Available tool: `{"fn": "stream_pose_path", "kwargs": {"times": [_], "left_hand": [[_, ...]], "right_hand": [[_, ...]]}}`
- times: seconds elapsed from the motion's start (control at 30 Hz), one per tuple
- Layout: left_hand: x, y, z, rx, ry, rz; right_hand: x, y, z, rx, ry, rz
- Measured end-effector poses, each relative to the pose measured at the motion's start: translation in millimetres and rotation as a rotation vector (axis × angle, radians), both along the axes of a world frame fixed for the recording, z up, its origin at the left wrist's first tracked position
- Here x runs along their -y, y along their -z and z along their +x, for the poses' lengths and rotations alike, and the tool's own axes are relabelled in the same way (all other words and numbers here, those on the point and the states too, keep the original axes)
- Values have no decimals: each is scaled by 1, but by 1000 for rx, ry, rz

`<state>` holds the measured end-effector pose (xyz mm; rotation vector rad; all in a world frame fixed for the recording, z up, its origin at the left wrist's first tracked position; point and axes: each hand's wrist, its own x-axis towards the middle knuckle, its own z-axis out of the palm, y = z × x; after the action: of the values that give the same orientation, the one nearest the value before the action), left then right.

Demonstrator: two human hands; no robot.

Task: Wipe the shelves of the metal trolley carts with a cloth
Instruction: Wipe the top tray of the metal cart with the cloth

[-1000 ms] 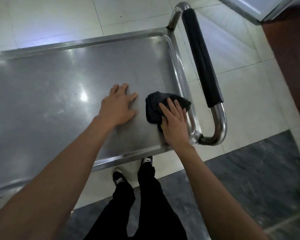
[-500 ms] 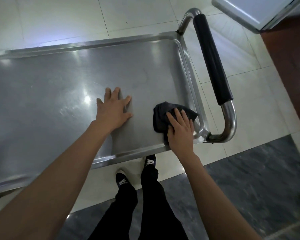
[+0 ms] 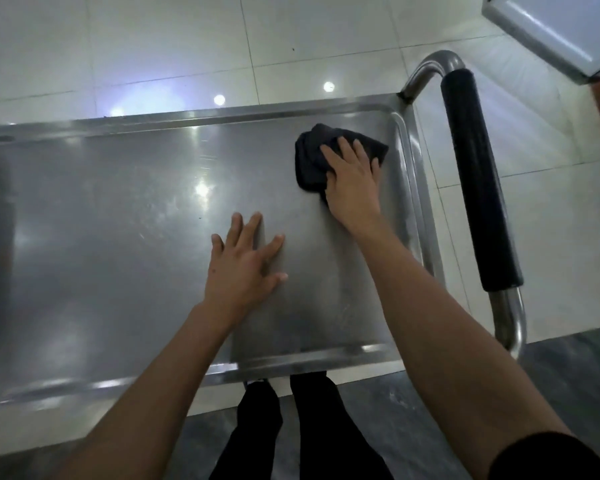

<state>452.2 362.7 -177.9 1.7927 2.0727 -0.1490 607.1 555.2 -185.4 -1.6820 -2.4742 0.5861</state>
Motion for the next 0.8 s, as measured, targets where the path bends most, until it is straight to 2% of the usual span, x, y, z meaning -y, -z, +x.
{"fn": "stream_pose_path", "kwargs": {"times": [0.2, 0.37, 0.53, 0.8], "left_hand": [[-1, -1, -3, 23, -33, -18], [-2, 0, -2, 43, -48, 5], [-3, -1, -4, 43, -38, 5], [2, -1, -18, 27, 86, 1]], "right_hand": [[-48, 8, -39, -37, -52, 18], [-41, 18, -33, -25, -92, 55], [39, 14, -5, -54, -98, 27], [207, -6, 59, -88, 52, -87]]}}
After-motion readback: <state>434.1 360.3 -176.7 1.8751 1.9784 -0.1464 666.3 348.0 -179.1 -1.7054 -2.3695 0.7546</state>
